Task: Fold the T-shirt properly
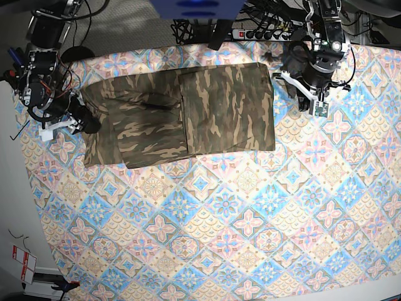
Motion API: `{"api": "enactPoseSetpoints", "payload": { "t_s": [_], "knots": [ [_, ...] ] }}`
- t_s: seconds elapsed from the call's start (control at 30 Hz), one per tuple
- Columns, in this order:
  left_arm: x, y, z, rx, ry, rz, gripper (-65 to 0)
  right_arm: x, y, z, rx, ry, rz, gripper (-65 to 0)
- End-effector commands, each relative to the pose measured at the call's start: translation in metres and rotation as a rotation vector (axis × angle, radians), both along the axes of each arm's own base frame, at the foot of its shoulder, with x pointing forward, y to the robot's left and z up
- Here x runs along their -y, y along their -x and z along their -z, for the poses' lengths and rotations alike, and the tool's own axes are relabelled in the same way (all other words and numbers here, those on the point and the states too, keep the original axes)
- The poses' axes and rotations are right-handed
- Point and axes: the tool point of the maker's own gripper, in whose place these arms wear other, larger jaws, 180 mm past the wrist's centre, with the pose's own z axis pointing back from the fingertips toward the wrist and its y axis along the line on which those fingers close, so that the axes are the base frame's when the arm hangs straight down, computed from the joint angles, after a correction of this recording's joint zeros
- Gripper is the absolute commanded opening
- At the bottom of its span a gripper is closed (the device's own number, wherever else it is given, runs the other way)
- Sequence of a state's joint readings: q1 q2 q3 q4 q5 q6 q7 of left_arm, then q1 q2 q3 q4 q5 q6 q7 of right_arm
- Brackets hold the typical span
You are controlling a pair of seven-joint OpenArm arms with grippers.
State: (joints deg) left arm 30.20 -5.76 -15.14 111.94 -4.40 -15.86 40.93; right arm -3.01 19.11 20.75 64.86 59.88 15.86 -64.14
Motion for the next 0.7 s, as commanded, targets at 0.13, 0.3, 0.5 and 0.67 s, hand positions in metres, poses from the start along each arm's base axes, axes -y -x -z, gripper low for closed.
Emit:
{"api": "enactPoseSetpoints", "payload": {
  "t_s": [0.13,0.3,0.5,0.67],
  "knots": [
    [-0.003,-0.005,-0.009,0.035,-0.010,0.001,-65.0,-0.008,-0.016,-0.012,0.047,0.011,-0.054,-26.8],
    [-0.003,-0.005,-0.009,0.035,-0.010,0.001,-65.0,-0.025,-0.032,-0.016,0.068,0.002,-0.101,-27.2],
    [-0.005,-0.003,-0.003,0.019,-0.008,-0.005,-65.0,-0.023,-0.041,-0.019,0.101,0.014,-0.076,-34.3],
    [-0.007,0.004,0.011,-0.020,0.000,-0.016,-65.0,-0.020,-0.027,0.001,0.032,-0.013,-0.050,-48.6]
  ]
}}
